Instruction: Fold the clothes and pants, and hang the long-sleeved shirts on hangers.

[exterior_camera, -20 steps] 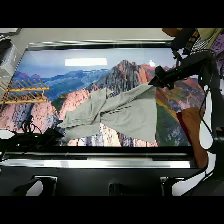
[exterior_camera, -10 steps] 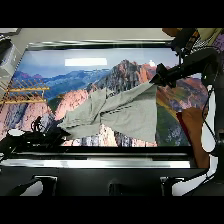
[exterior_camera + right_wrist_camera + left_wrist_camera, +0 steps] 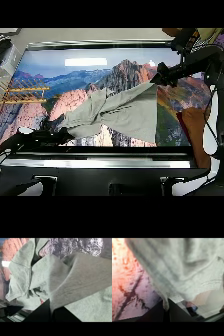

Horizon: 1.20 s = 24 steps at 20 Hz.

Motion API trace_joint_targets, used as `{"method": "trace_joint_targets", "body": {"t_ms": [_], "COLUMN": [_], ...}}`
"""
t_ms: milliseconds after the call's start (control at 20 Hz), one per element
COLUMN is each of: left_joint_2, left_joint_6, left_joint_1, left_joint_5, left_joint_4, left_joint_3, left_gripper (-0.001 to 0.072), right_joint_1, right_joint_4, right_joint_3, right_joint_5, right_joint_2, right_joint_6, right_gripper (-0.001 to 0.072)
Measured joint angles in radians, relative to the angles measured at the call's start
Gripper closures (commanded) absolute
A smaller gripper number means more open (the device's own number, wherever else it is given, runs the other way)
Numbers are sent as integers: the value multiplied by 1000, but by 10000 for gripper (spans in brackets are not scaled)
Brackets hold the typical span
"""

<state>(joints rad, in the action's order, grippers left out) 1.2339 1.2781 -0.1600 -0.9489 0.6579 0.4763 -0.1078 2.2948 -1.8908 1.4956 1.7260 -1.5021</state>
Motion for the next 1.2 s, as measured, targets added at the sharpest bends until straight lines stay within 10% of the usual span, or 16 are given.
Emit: {"method": "trace_joint_targets", "body": {"t_ms": [700, 1200], "left_joint_2": [-257, -411], "left_joint_6": [166, 333], "left_joint_1": [-440, -690], "left_joint_5": [-159, -127], "left_joint_4": [-43, 95], "left_joint_3": [1351, 1578], "left_gripper": [690, 691], "right_joint_1": [-2, -2], "right_joint_4": [-138, -277], "right_joint_3": [-3, -3], "right_joint_5": [-316, -509], "right_joint_2": [-704, -995], "right_joint_6": [-161, 58], "right_gripper": [674, 674]}}
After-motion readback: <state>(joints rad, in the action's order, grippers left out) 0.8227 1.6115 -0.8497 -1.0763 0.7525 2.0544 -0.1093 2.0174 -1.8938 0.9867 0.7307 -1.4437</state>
